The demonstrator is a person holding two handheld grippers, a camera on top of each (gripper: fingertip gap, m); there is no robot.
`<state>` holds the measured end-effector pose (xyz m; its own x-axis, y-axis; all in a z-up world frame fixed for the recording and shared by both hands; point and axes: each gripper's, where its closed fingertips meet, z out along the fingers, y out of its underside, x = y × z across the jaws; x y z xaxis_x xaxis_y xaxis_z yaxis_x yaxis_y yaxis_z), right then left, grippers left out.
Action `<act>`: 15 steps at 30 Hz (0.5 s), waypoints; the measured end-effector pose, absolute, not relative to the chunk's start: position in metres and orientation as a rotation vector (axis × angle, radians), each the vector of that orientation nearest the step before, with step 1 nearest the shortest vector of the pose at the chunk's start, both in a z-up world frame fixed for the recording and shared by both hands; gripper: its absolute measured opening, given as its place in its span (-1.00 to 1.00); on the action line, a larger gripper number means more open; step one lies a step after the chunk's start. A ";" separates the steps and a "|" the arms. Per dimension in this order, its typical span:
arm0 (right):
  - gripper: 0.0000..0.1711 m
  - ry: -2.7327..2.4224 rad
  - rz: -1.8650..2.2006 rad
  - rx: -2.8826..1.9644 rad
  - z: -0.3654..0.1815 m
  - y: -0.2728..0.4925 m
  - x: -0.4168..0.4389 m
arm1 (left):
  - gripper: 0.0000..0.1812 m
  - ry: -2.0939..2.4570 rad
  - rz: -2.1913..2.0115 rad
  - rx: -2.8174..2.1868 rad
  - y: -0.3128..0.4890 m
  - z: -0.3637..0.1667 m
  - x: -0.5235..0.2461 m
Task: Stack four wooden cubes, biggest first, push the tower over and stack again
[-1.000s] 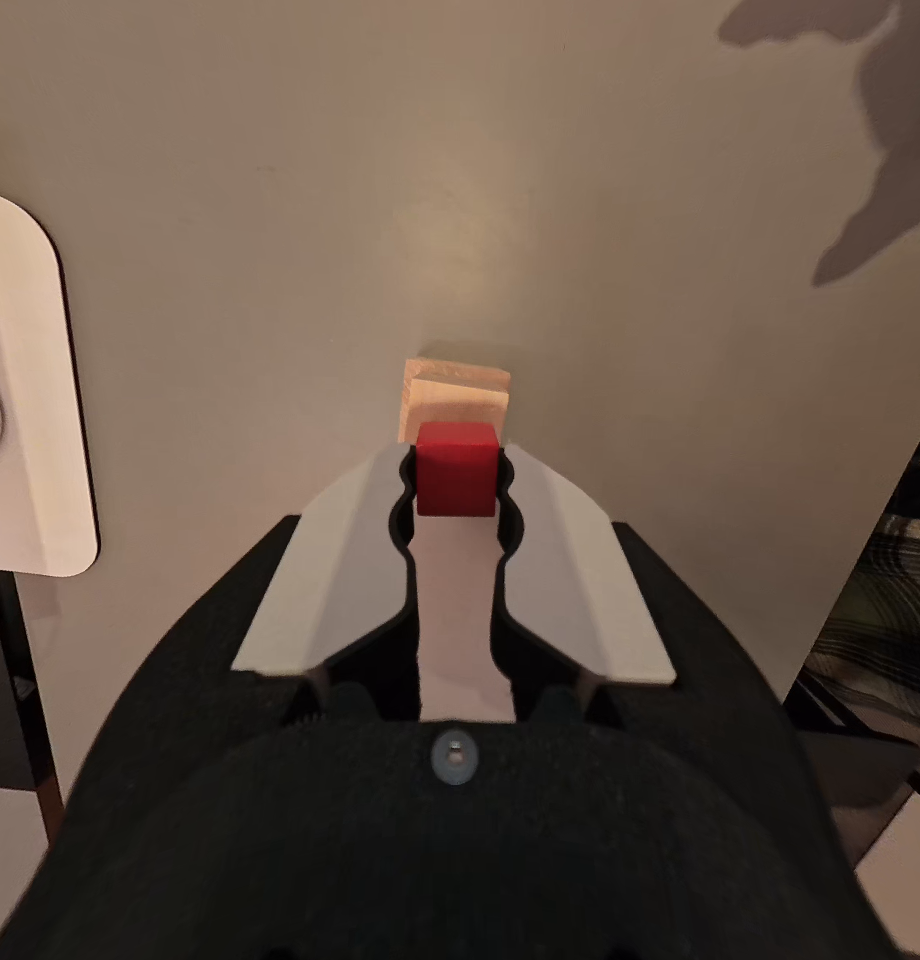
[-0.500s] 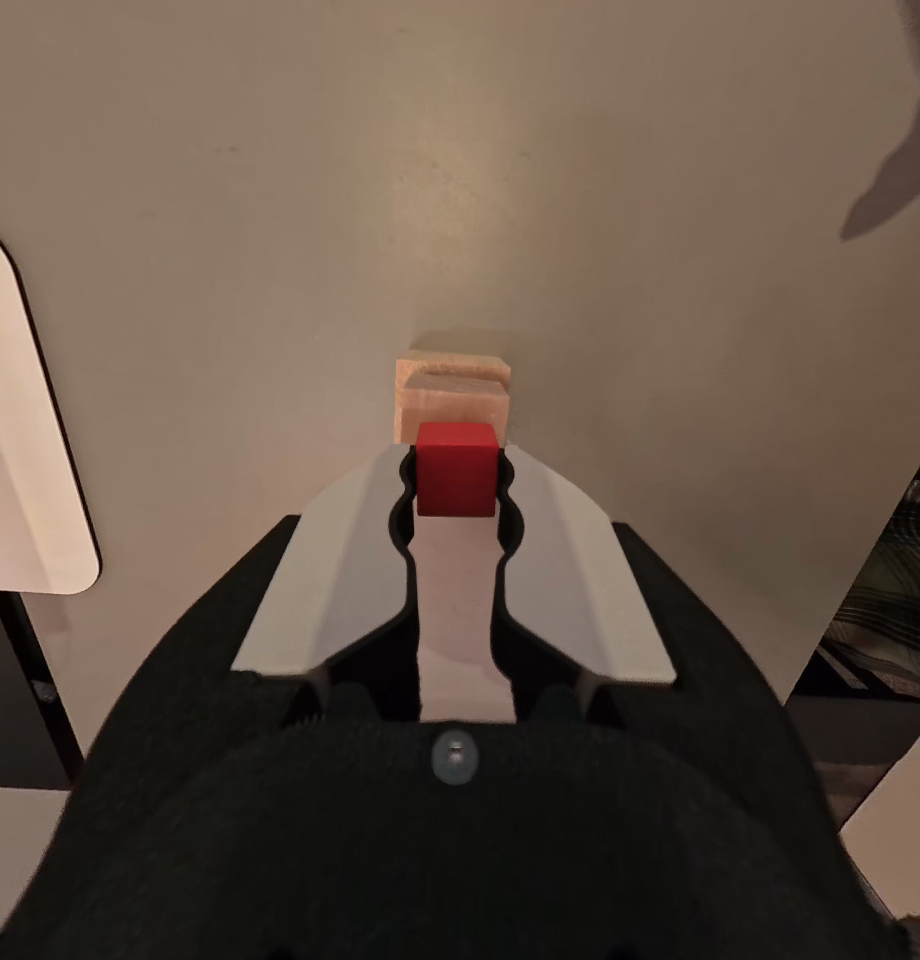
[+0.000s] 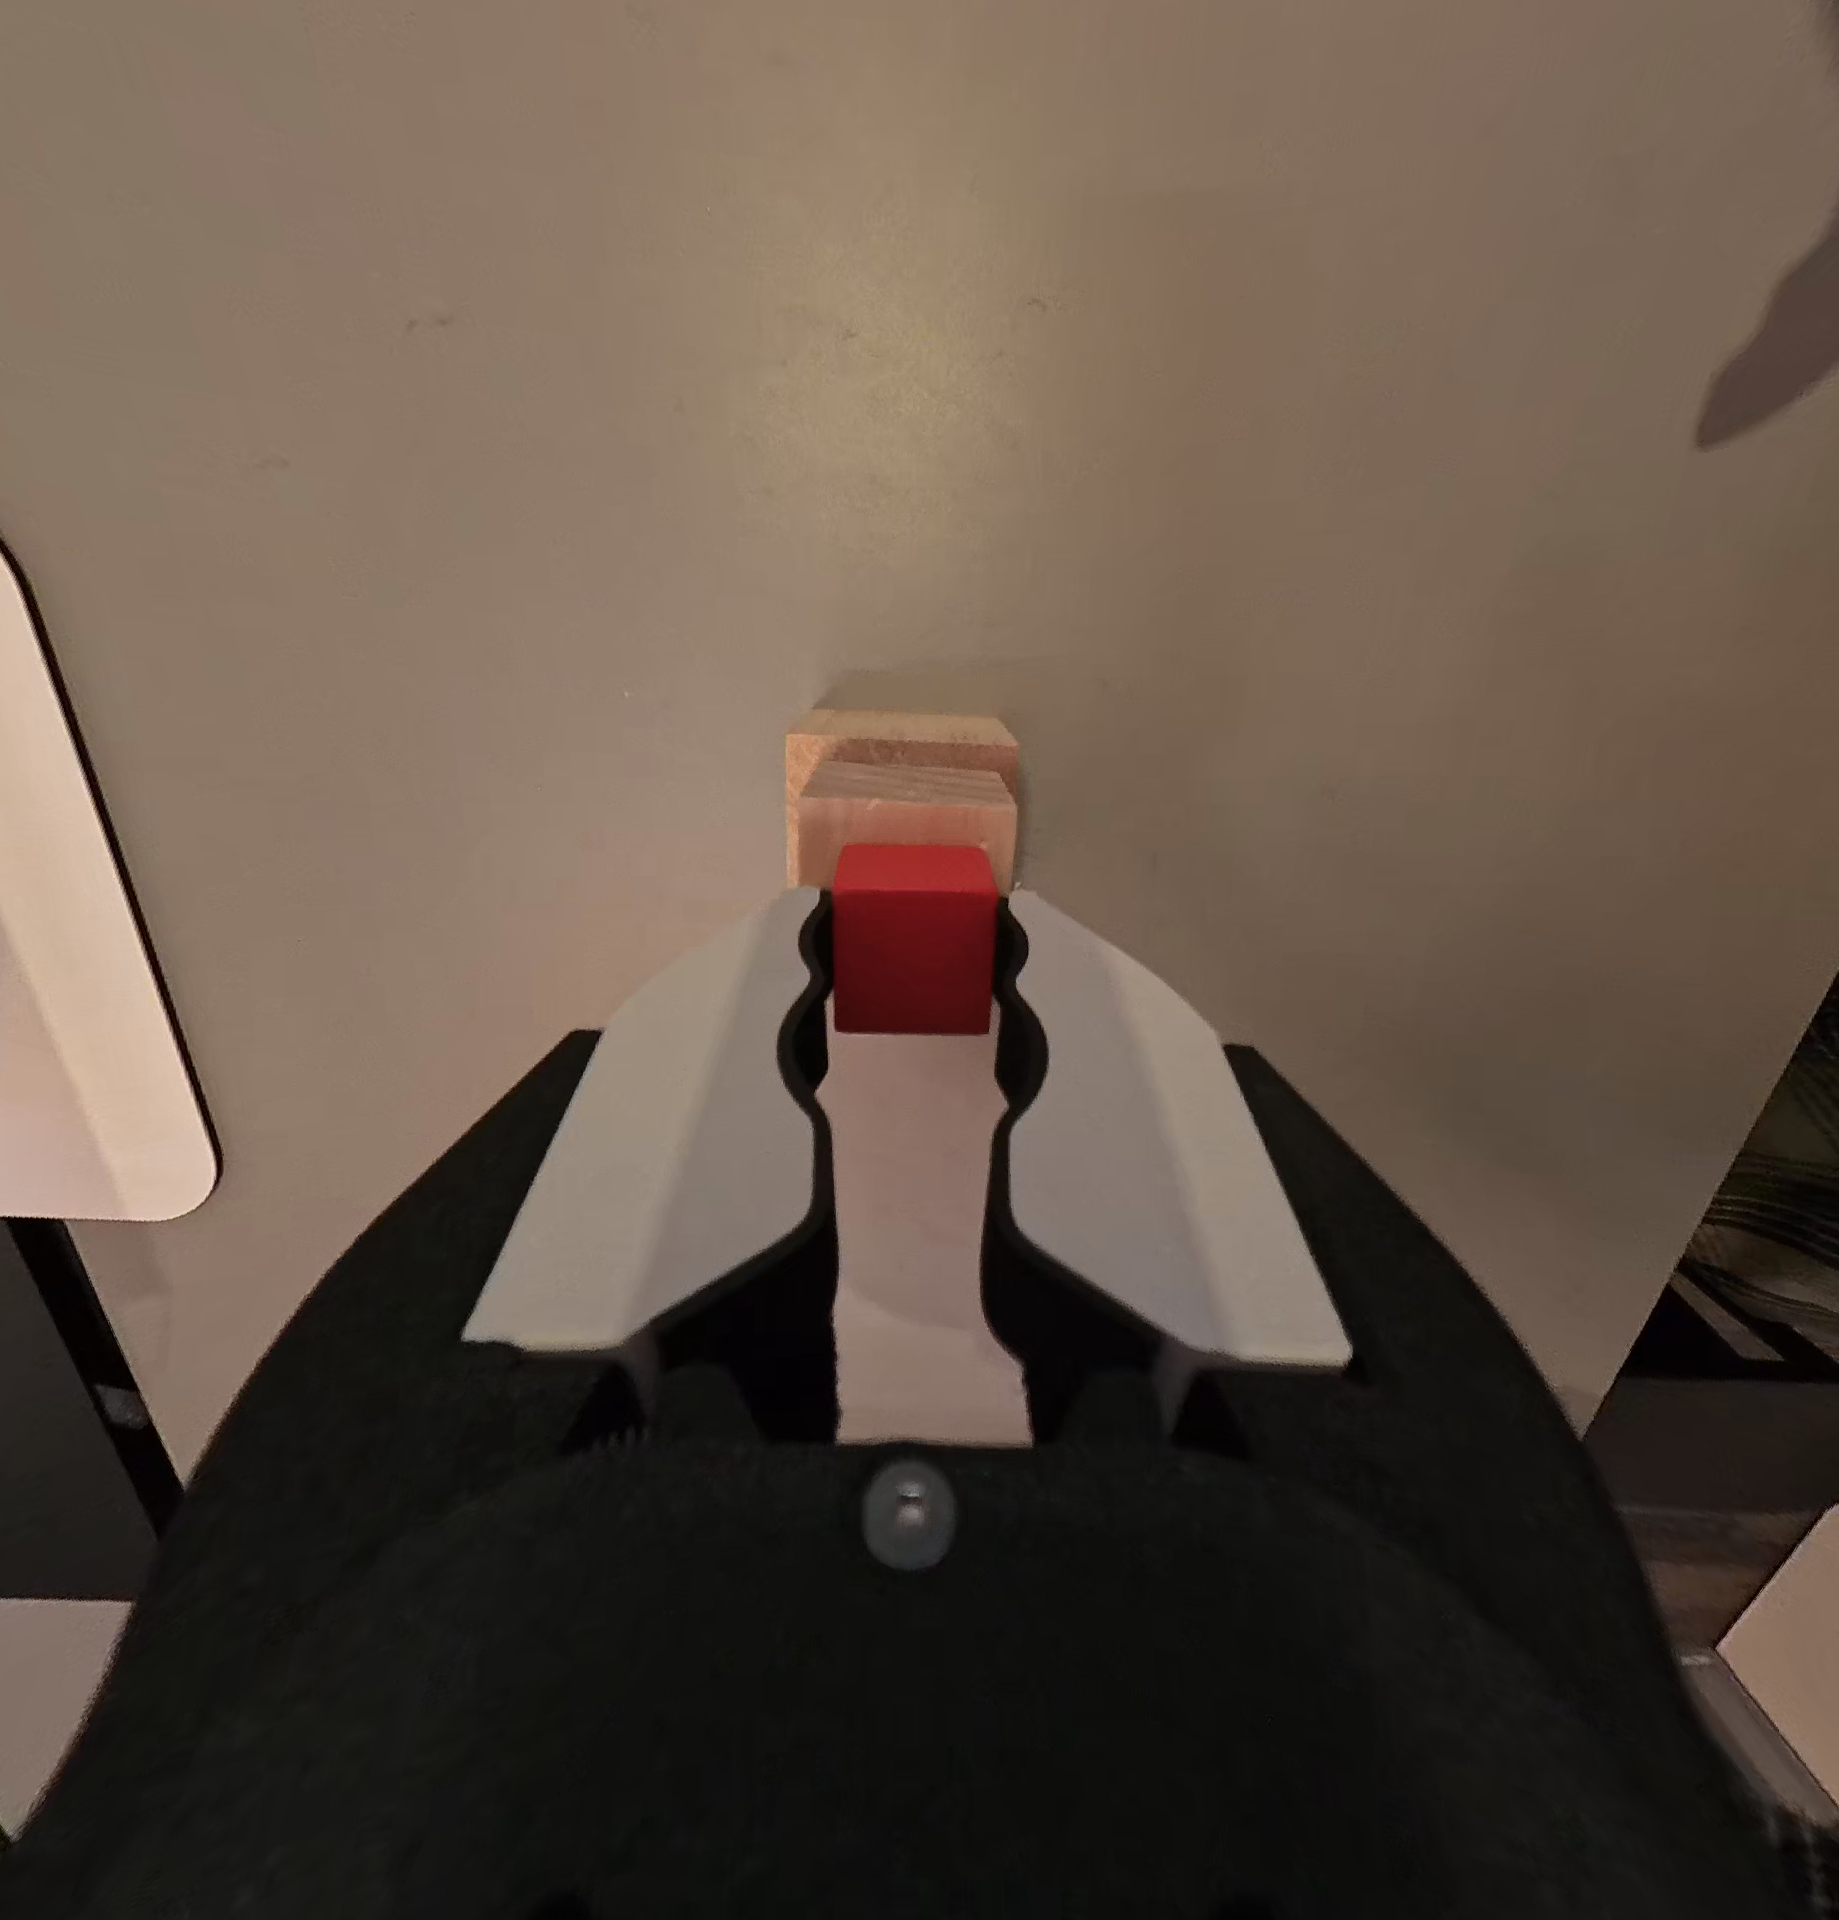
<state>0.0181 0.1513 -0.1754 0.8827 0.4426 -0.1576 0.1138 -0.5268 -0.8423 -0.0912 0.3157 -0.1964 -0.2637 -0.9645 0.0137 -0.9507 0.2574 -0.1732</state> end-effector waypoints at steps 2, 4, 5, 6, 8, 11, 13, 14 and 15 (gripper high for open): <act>0.38 -0.401 0.440 -2.106 -0.175 0.151 0.018 | -0.69 2.419 -0.231 -1.837 0.316 -0.196 -0.091; 0.38 -0.399 0.441 -2.105 -0.175 0.151 0.019 | -0.69 2.425 -0.246 -1.832 0.315 -0.197 -0.091; 0.38 -0.398 0.440 -2.105 -0.175 0.151 0.019 | -0.69 2.427 -0.250 -1.828 0.315 -0.197 -0.091; 0.38 -0.397 0.440 -2.104 -0.175 0.151 0.019 | -0.69 2.426 -0.251 -1.825 0.315 -0.197 -0.091; 0.38 -0.397 0.441 -2.103 -0.175 0.151 0.019 | -0.69 2.426 -0.251 -1.824 0.315 -0.197 -0.091; 0.38 -0.401 0.442 -2.105 -0.175 0.151 0.018 | -0.58 2.417 -0.255 -1.823 0.316 -0.197 -0.090; 0.38 -0.403 0.440 -2.103 -0.174 0.151 0.018 | -0.50 2.413 -0.255 -1.821 0.316 -0.197 -0.090; 0.38 -0.402 0.440 -2.103 -0.174 0.151 0.018 | -0.44 2.409 -0.248 -1.819 0.317 -0.196 -0.091; 0.39 -0.402 0.440 -2.102 -0.174 0.151 0.018 | -0.36 2.403 -0.245 -1.816 0.318 -0.195 -0.091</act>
<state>0.0180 0.1509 -0.1741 0.8828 0.4433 -0.1550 0.1142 -0.5228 -0.8448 -0.0913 0.3180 -0.1948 -0.2733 -0.9619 0.0025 -0.9427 0.2673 -0.1998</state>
